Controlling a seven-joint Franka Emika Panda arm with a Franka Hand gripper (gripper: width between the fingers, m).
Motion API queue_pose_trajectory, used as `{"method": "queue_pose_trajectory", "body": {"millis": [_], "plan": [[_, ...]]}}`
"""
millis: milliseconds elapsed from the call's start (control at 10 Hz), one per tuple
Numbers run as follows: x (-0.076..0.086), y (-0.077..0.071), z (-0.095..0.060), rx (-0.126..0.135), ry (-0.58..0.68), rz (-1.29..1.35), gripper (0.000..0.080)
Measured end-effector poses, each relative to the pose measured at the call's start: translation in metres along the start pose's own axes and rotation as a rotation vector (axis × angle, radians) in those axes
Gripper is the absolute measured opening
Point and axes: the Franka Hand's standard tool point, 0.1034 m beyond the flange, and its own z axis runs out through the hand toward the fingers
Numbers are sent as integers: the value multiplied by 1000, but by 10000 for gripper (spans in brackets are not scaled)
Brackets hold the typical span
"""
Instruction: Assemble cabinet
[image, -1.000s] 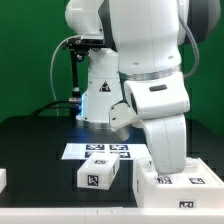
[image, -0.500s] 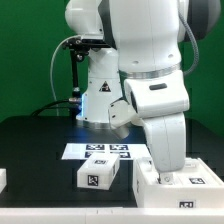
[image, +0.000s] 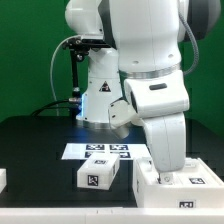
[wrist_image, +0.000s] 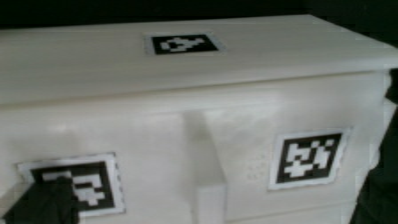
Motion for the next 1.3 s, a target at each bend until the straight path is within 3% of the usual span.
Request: {"method": "queue_pose_trajectory", "body": {"millis": [100,200,300,400,500,600,900,1000,1100,1200,1300], "plan": [[0,0,-14,-2,-2,50,795],[2,-2,-36,-40,-6,124,795],[2,-10,-48,-88,-13,172,795],[2,-26,-50,-126,-14,262,795],[2,-44,-41,-153,12,447,795],[0,-50,-35,-140,13,496,795],[1,-48,-35,-142,32,720,795],[0,-46,-36,-213,77,881,795],[3,-60,-34,-287,121,1044,795],[17,-72,-28,-334,156,1152,795],[17,-75,-21,-375,208,1207,795]]}}
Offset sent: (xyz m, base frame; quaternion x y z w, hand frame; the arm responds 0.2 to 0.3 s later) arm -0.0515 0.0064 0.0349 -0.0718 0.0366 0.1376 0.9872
